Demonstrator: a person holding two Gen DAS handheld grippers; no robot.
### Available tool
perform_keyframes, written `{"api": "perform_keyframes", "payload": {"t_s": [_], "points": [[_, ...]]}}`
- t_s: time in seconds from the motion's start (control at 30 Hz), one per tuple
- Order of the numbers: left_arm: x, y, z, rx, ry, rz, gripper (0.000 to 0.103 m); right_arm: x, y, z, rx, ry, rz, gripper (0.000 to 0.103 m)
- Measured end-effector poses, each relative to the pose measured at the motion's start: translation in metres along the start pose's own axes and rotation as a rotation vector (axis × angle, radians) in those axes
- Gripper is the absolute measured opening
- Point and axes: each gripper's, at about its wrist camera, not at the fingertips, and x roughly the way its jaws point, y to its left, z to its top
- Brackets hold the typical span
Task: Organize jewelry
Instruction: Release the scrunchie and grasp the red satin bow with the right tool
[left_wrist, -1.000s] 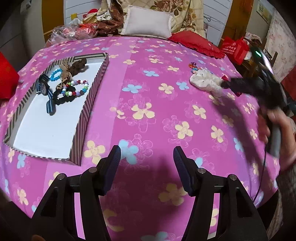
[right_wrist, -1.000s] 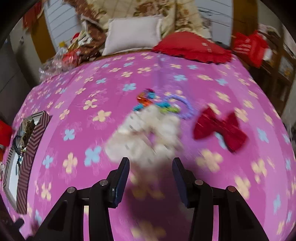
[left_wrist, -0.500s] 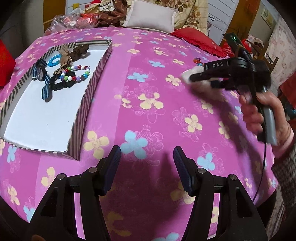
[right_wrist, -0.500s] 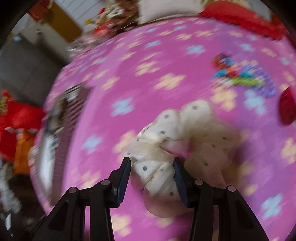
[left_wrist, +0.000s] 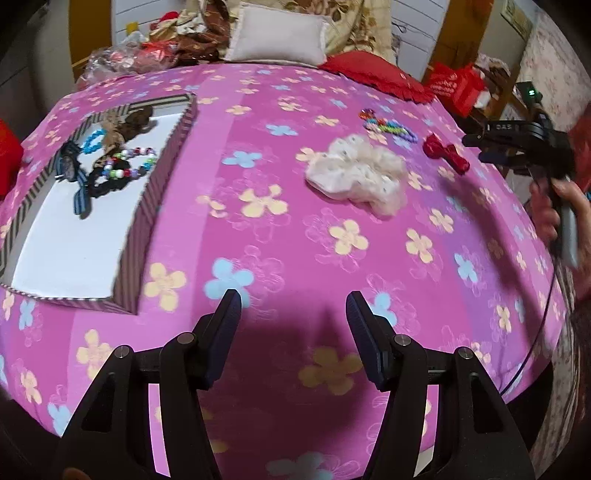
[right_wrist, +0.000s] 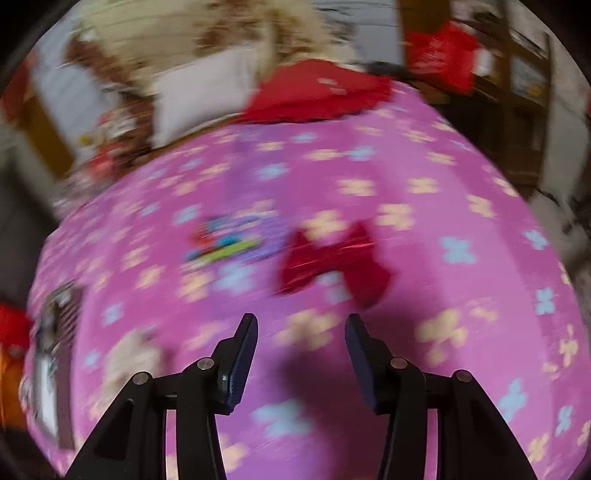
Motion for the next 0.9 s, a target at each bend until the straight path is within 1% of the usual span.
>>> {"api": "perform_keyframes", "payload": {"t_s": [0.07, 0.17, 0.3, 0.37, 0.4, 0.43, 0.47, 0.5, 0.57, 0.67, 0.7, 0.83, 0.9], "points": [[0.006, -0.002, 0.0, 0.002, 0.018, -0.015, 0.059, 0.017, -0.02, 0.015, 0.067, 0.012, -0.015, 0.047], [0.014, -0.002, 0.001, -0.005, 0.037, -0.021, 0.059, 0.037, -0.034, 0.035, 0.138, 0.01, -0.005, 0.047], [0.021, 0.002, 0.005, -0.037, 0.06, -0.035, 0.059, 0.071, -0.027, 0.052, 0.175, 0.038, 0.011, 0.047], [0.021, 0.003, 0.007, -0.043, 0.06, -0.03, 0.059, 0.081, -0.024, 0.051, 0.171, 0.059, 0.026, 0.047], [0.021, 0.004, 0.008, -0.044, 0.055, -0.028, 0.059, 0.083, -0.021, 0.047, 0.162, 0.059, 0.043, 0.047], [0.019, 0.006, 0.01, -0.049, 0.047, -0.026, 0.059, 0.083, -0.019, 0.045, 0.151, 0.051, 0.051, 0.043], [0.018, 0.007, 0.014, -0.055, 0.037, -0.024, 0.059, 0.082, -0.016, 0.04, 0.132, 0.055, 0.065, 0.036], [0.017, 0.009, 0.017, -0.06, 0.029, -0.021, 0.059, 0.081, -0.013, 0.036, 0.112, 0.062, 0.079, 0.034], [0.016, 0.011, 0.024, -0.07, 0.02, -0.015, 0.059, 0.074, -0.005, 0.025, 0.071, 0.068, 0.114, 0.025], [0.02, 0.013, 0.04, -0.092, 0.029, -0.023, 0.059, 0.065, 0.0, 0.003, 0.054, 0.1, 0.204, 0.022], [0.022, 0.013, 0.044, -0.098, 0.033, -0.028, 0.059, 0.062, 0.002, -0.004, 0.049, 0.106, 0.22, 0.022], [0.034, 0.004, 0.071, -0.087, 0.046, -0.042, 0.059, 0.047, 0.01, -0.036, 0.005, 0.086, 0.244, 0.022], [0.044, -0.002, 0.085, -0.087, 0.053, -0.07, 0.06, 0.04, 0.011, -0.049, -0.007, 0.063, 0.247, 0.025]]}}
